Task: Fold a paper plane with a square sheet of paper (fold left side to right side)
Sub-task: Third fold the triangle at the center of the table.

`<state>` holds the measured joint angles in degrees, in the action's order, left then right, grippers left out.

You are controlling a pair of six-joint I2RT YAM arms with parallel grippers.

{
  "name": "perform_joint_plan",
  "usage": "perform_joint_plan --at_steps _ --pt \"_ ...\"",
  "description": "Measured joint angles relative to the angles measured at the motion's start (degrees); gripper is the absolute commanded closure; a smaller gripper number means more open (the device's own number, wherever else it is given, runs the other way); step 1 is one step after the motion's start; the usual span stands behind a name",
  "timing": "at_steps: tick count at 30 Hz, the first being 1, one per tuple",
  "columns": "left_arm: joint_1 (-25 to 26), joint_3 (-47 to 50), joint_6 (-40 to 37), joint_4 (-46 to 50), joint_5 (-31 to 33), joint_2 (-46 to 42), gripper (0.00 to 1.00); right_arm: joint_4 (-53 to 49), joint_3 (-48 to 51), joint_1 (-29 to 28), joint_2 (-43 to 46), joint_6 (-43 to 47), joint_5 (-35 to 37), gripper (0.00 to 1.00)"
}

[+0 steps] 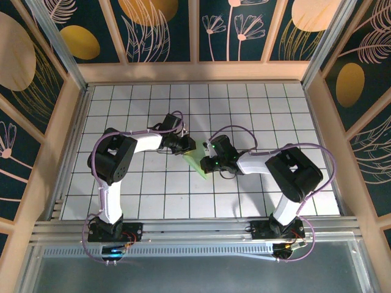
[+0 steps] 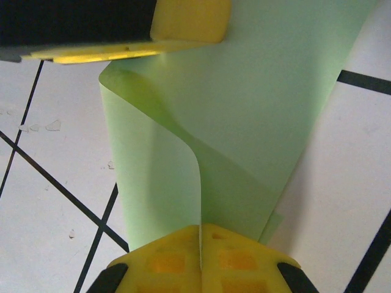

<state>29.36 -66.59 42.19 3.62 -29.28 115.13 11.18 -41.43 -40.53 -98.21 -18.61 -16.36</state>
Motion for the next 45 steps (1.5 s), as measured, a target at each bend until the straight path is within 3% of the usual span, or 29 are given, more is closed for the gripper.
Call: perform_joint_plan --at_steps 9,17,23,45 --pt "-0.76 -3.04 -0.42 1.53 3.04 -4.94 0.81 0.55 0.00 0.07 -0.33 -0.63 -0.20 0.87" --pt "-0.44 8.90 -0.42 -1.29 2.58 -15.63 0.86 0.87 0.00 0.07 -0.37 -1.11 -0.68 0.84" --pt "1.44 15.63 1.42 -1.92 1.36 -16.55 0.87 0.90 0.00 0.07 -0.44 -1.09 -0.68 0.84" --pt "4.52 15.91 4.02 -7.10 -0.70 -11.87 0.87 0.87 -0.07 0.07 -0.63 -1.07 -0.46 0.89"
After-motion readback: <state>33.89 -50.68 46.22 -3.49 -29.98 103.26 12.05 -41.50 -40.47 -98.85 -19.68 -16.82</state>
